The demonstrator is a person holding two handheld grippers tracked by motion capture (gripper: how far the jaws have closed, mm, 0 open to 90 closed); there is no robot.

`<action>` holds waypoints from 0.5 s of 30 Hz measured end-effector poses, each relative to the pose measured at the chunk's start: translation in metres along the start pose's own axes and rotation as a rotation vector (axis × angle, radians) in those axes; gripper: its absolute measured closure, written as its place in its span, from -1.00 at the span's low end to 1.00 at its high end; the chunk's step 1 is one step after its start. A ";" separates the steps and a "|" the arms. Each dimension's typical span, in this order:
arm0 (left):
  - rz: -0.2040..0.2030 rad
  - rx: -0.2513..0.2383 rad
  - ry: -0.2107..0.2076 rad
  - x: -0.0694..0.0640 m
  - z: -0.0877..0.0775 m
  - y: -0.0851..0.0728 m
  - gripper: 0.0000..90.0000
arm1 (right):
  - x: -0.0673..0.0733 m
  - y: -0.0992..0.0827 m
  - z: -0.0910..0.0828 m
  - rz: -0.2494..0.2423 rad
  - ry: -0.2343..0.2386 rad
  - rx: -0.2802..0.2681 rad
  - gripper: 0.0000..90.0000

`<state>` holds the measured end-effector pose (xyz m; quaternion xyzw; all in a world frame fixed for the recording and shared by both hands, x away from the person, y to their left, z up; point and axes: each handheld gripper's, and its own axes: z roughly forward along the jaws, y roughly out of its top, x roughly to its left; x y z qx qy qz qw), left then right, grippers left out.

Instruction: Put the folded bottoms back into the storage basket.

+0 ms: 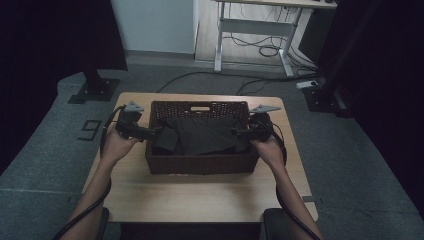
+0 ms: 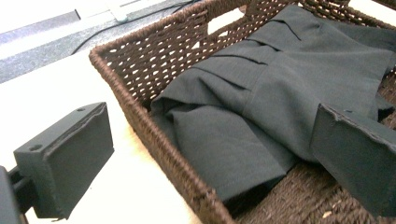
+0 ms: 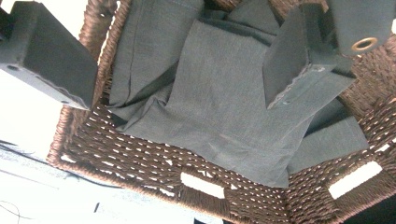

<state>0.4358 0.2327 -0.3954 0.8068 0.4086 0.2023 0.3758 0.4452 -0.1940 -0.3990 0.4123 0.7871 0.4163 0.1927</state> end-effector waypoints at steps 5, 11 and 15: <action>-0.013 0.007 0.003 0.000 -0.007 -0.007 -1.00 | -0.002 -0.005 -0.007 0.006 -0.006 -0.004 -0.76; 0.010 -0.004 0.015 -0.004 -0.018 -0.014 -1.00 | -0.005 -0.013 -0.017 0.010 -0.012 -0.006 -0.76; 0.017 -0.017 0.020 -0.006 -0.026 -0.019 -1.00 | -0.006 -0.018 -0.024 0.017 -0.019 -0.012 -0.76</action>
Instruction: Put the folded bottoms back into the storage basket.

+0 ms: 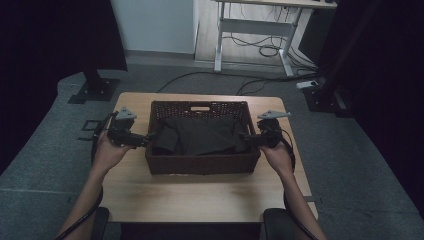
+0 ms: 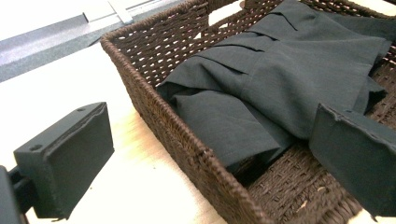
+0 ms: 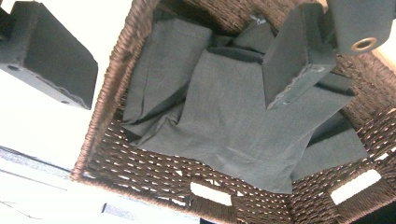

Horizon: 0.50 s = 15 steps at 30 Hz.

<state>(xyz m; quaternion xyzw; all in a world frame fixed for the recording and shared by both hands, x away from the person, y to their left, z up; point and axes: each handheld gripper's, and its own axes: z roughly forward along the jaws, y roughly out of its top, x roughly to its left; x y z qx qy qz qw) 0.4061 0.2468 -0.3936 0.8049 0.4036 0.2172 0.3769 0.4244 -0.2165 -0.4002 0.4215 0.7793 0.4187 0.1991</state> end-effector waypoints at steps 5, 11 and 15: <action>0.005 -0.004 0.014 0.000 -0.007 -0.009 -1.00 | -0.005 -0.009 -0.008 0.013 -0.008 -0.010 -0.76; 0.003 0.000 0.031 0.006 -0.014 -0.024 -1.00 | -0.013 -0.021 -0.019 0.035 -0.027 -0.015 -0.76; -0.007 -0.006 0.047 0.012 -0.019 -0.033 -1.00 | -0.018 -0.029 -0.027 0.045 -0.041 -0.022 -0.76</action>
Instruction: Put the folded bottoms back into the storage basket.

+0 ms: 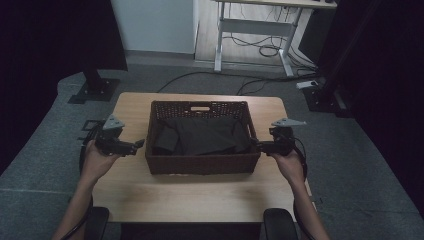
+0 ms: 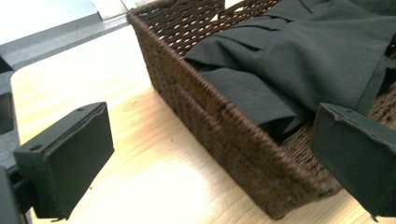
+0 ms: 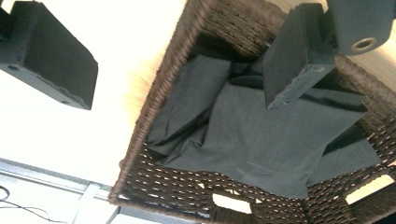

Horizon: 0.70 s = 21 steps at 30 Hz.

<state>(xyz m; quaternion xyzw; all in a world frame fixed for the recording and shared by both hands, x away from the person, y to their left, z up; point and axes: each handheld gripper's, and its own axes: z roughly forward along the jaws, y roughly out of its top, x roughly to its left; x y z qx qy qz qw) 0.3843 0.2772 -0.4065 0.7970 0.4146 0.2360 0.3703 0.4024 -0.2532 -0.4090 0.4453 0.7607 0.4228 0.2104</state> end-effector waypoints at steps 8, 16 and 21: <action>-0.012 -0.009 0.018 0.007 -0.007 -0.017 -1.00 | -0.010 -0.013 -0.014 0.018 -0.027 -0.010 -0.76; -0.017 0.009 0.027 0.010 -0.006 -0.038 -1.00 | -0.020 -0.035 -0.021 0.043 -0.065 -0.001 -0.76; -0.026 0.009 0.024 0.012 -0.002 -0.050 -1.00 | -0.023 -0.048 -0.021 0.047 -0.083 0.017 -0.77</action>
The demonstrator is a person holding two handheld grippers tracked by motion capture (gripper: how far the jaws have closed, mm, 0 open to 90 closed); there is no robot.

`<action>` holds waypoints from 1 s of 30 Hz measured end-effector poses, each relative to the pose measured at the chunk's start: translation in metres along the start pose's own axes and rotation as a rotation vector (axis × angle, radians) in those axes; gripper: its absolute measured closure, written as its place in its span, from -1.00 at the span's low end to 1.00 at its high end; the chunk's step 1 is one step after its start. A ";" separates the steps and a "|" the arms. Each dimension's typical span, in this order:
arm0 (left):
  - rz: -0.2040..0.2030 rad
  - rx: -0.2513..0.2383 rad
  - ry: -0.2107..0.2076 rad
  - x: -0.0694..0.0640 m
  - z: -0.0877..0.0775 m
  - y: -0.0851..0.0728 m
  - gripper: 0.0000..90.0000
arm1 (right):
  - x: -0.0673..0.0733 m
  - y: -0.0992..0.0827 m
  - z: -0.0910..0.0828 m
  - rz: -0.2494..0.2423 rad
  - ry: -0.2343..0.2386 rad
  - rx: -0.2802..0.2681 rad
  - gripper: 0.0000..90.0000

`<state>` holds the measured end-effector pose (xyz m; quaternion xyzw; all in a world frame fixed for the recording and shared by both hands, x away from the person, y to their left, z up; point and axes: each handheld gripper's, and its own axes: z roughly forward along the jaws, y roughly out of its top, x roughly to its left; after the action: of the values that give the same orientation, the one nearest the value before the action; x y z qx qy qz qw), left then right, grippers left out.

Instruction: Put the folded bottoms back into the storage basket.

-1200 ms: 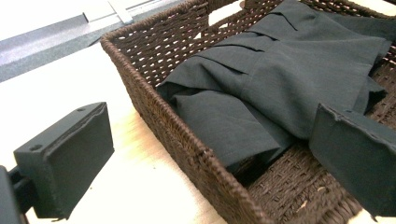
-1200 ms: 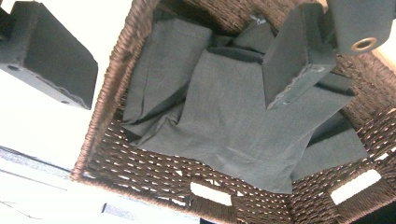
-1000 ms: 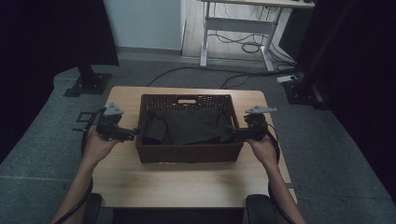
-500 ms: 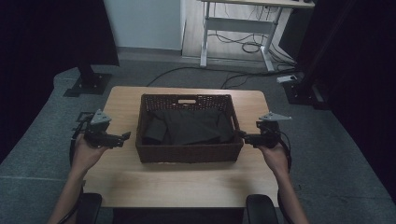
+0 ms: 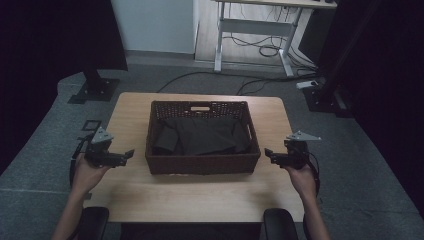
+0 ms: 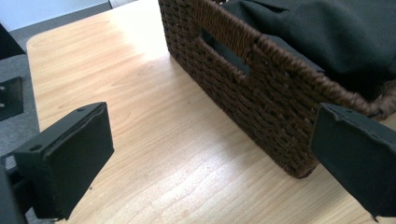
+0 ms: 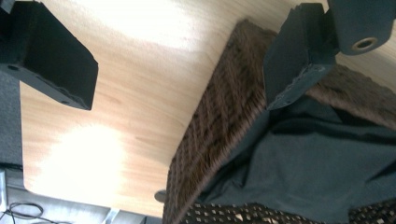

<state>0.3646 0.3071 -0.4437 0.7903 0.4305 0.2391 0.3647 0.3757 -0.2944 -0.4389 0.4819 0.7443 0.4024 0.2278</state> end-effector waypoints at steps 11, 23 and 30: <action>-0.023 0.042 -0.006 -0.004 0.018 -0.031 -1.00 | 0.000 -0.026 0.010 -0.005 -0.030 0.037 -0.85; -0.050 0.079 -0.031 -0.011 0.037 -0.058 -1.00 | 0.003 -0.053 0.029 -0.006 -0.040 0.084 -1.00; -0.059 0.113 -0.052 -0.015 0.049 -0.075 -1.00 | 0.005 -0.072 0.043 0.009 -0.028 0.114 -1.00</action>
<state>0.3531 0.3035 -0.5335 0.8024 0.4571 0.1830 0.3373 0.3661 -0.2887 -0.5220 0.5030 0.7605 0.3535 0.2086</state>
